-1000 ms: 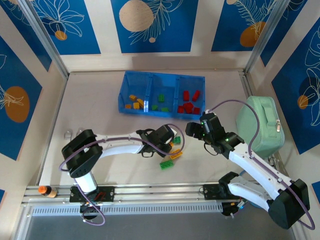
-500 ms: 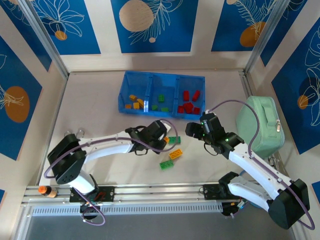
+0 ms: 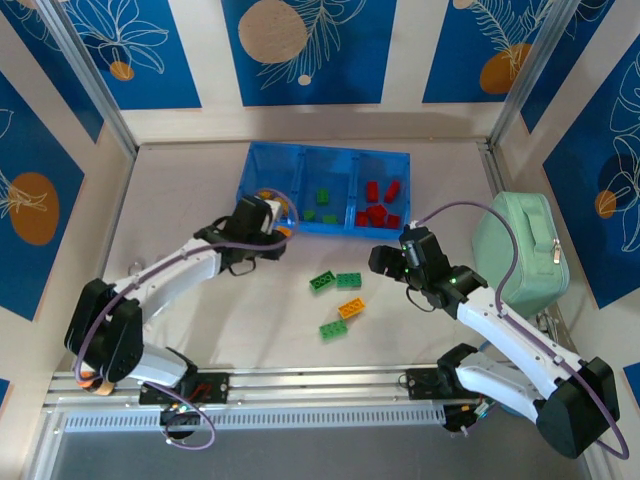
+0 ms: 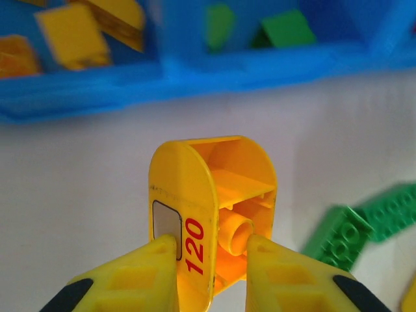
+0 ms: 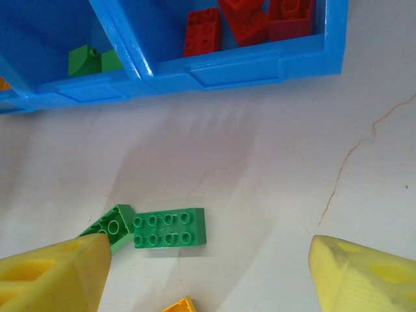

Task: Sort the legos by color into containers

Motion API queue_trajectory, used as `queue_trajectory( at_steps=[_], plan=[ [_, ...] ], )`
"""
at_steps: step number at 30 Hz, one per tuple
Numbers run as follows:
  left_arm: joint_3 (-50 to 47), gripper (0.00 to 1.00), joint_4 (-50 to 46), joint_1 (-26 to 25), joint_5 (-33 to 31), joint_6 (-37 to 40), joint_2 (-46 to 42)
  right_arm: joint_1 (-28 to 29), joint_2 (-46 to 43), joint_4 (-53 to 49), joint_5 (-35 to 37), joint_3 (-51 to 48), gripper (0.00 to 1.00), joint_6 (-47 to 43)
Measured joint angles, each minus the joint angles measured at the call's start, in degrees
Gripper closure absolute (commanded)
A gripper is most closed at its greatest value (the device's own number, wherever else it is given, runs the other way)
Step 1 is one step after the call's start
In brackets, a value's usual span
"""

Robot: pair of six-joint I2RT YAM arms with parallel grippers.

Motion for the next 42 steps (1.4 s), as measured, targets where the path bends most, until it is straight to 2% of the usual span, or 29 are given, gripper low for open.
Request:
queue_trajectory(
  at_steps=[4,8,16,24,29,33,42],
  plan=[
    [5.2,0.75,-0.2,7.0,1.0,-0.5,1.8,0.9,0.8,0.2,-0.5,0.0,0.2,0.1],
    [12.5,0.75,0.2,11.4,1.3,-0.9,7.7,2.3,1.8,0.4,-0.5,0.0,0.2,0.6],
    [22.8,0.7,-1.0,12.8,0.8,-1.4,18.9,4.7,2.1,-0.3,-0.2,0.3,0.16,0.6],
    [29.6,0.52,-2.6,13.1,0.9,-1.6,21.1,6.3,2.2,-1.6,0.7,0.6,0.12,0.6],
    [28.5,0.51,-2.3,13.1,0.9,-1.6,18.9,7.2,3.4,-1.8,1.1,0.6,0.11,0.6],
    [23.0,0.49,-1.9,12.6,0.9,-2.0,13.6,7.9,6.4,-1.9,1.1,2.0,0.09,0.6],
    [7.2,0.49,0.7,8.3,0.6,-2.8,0.5,9.4,25.0,-5.3,-0.2,14.0,0.06,-1.4]
  ],
)
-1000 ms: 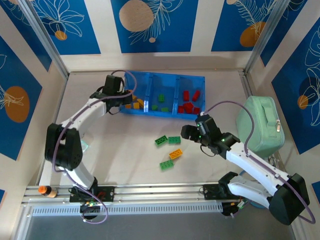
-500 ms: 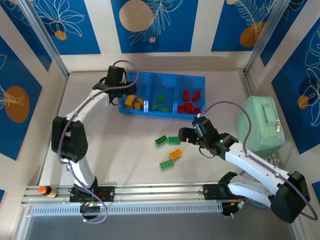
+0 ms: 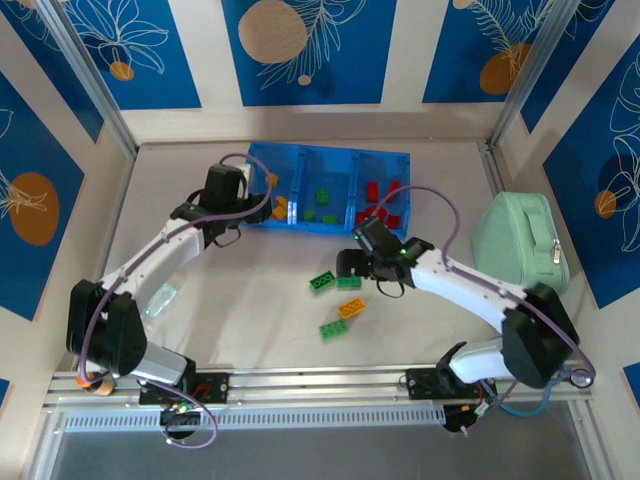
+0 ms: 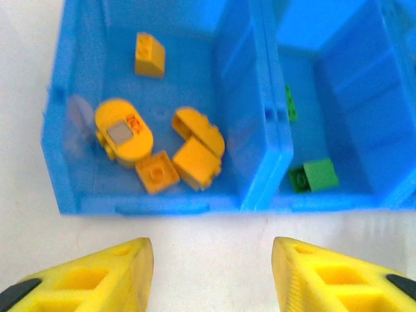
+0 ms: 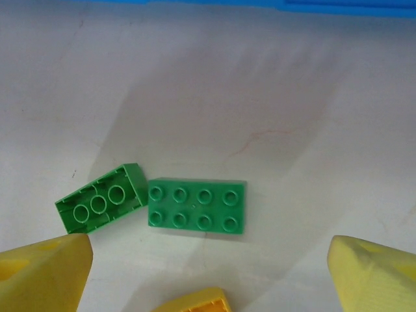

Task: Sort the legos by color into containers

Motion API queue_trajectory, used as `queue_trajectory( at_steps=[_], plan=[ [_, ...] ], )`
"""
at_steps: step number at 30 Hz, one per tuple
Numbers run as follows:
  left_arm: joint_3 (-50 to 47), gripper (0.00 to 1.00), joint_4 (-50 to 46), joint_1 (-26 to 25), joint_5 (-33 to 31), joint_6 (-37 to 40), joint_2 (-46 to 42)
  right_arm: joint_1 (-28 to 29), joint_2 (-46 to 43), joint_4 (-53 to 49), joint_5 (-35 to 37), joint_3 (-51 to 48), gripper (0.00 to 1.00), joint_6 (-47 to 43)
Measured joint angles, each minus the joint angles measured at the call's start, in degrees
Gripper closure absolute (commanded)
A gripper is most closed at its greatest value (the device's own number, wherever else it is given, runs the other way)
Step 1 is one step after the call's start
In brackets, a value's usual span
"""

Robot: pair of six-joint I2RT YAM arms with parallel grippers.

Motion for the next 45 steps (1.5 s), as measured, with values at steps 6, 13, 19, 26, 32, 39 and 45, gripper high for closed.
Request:
queue_trajectory(
  at_steps=[6,13,19,26,32,39,45],
  plan=[
    [-10.9,0.48,0.4,-1.6,-0.5,-1.3,-5.4,2.1,11.2,-3.1,-0.7,7.0,0.09,-0.8],
    [-20.5,0.48,2.3,-3.2,-0.9,-3.6,-9.6,3.1,18.7,-7.3,-0.2,10.3,0.11,-0.5],
    [-24.6,0.48,3.5,-4.4,-0.9,-4.9,-10.2,3.1,19.0,-9.6,0.3,11.2,0.13,-0.3],
    [-25.2,0.48,4.7,-4.5,-0.9,-5.3,-10.5,3.1,20.5,-9.8,0.3,11.3,0.21,0.1],
    [-25.2,0.48,5.2,-4.5,-0.9,-5.2,-10.5,3.0,21.4,-9.1,0.2,11.1,0.27,0.6],
    [-25.5,0.48,5.6,-4.5,-0.9,-5.2,-10.5,3.0,21.7,-7.8,0.1,10.5,0.4,1.0],
    [-25.5,0.48,6.0,-4.5,-1.2,-5.2,-10.8,3.0,21.6,-7.9,0.1,10.5,0.41,1.0]
  ],
)
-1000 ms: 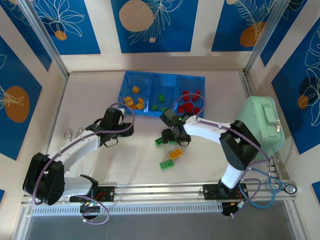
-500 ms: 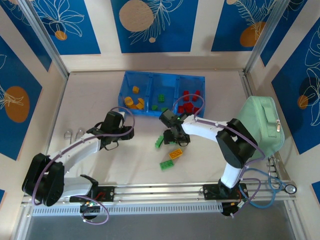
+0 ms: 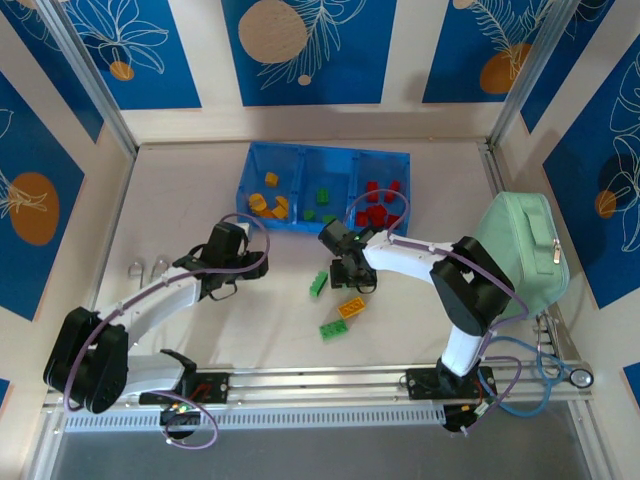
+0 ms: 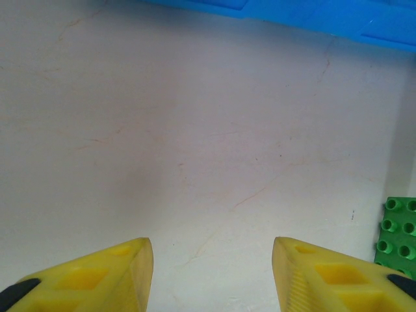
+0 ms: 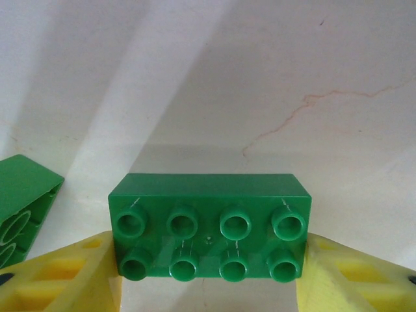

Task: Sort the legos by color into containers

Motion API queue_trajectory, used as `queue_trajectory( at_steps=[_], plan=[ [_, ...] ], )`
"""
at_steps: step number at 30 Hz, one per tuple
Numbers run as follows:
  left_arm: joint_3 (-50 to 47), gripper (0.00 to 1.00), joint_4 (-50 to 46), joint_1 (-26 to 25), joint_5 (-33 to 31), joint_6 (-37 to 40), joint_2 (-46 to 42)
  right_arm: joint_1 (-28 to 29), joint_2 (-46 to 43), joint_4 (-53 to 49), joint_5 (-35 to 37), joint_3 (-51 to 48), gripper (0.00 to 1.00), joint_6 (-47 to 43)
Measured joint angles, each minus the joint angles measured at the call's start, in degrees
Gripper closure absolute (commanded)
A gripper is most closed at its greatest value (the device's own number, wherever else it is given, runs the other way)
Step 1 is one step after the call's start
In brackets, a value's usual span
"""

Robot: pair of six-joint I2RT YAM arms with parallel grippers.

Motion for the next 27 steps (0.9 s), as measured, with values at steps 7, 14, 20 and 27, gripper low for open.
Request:
queue_trajectory(
  at_steps=[7,14,20,27],
  plan=[
    [-1.7,0.48,0.2,-0.7,-0.4,0.0,-1.3,-0.2,-0.1,-2.5,1.2,5.6,0.41,-2.1],
    [-5.9,0.49,0.0,-4.8,-2.3,-0.4,-5.1,-4.2,1.4,-4.2,1.2,21.9,0.41,-7.9],
    [-9.7,0.48,0.0,-8.1,-3.5,-2.1,-9.3,-8.5,10.7,-5.2,0.2,36.4,0.41,-12.4],
    [-11.0,0.48,-1.6,-8.6,-4.9,-2.6,-13.4,-10.8,23.2,-8.5,-1.9,50.8,0.4,-14.9]
  ],
)
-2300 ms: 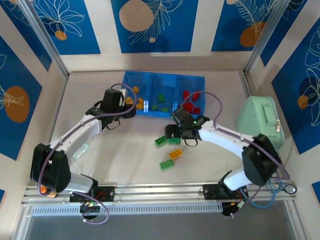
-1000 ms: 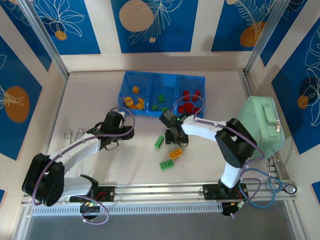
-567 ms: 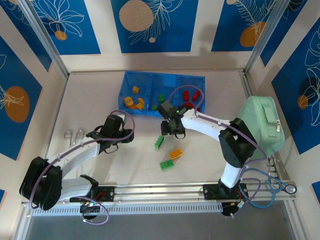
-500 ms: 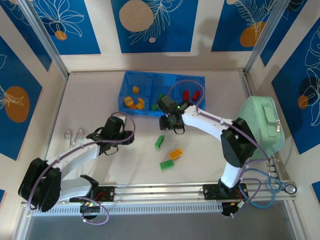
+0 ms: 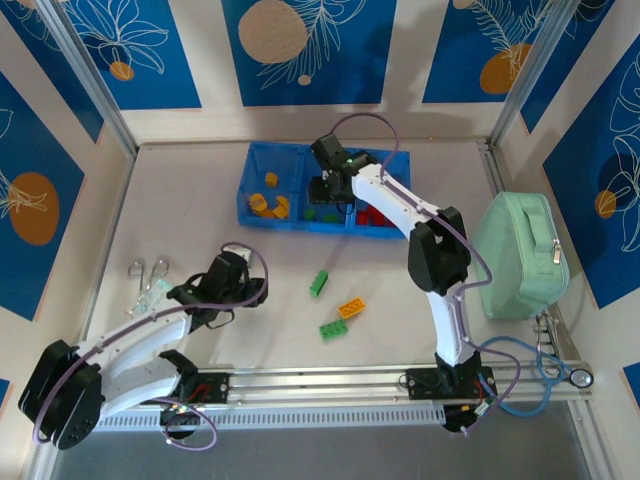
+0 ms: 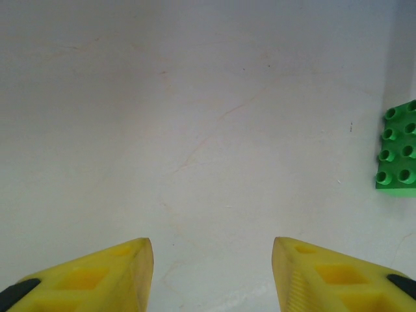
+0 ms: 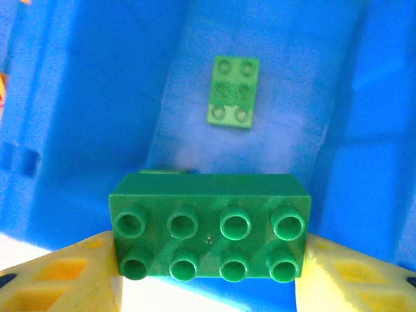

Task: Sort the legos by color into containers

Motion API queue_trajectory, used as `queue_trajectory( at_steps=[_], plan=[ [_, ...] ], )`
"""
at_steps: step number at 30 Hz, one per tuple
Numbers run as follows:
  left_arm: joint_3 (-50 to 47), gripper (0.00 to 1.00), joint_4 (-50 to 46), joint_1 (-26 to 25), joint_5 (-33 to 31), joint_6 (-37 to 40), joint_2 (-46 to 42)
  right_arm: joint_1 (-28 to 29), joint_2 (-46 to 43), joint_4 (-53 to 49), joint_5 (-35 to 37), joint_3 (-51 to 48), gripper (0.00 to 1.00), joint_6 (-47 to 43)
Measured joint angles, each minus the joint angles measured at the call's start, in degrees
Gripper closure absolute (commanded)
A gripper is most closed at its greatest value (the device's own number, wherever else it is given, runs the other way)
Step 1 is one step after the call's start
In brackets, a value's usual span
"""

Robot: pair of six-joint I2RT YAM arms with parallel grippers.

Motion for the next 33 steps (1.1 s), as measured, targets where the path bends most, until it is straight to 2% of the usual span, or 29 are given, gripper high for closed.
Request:
queue_trajectory(
  at_steps=[7,13,19,25,33],
  plan=[
    [-0.2,0.48,-0.2,0.0,-0.4,0.0,-1.7,0.1,4.7,-4.2,0.8,5.8,0.34,-1.0],
    [-0.2,0.47,-0.1,-0.5,-0.4,0.0,-0.9,1.2,4.6,-5.3,3.2,6.1,0.17,-2.0],
    [0.2,0.46,-0.1,-1.8,-0.4,0.2,0.3,2.2,1.6,-5.7,4.4,4.2,0.16,-2.3],
    [2.8,0.42,0.2,-4.4,-0.3,0.7,2.6,2.2,-7.7,-3.6,4.9,-2.8,0.16,-2.2],
    [10.7,0.38,1.0,-8.8,1.1,4.0,14.5,1.7,-26.5,4.8,3.9,-23.8,0.16,0.2]
  ],
)
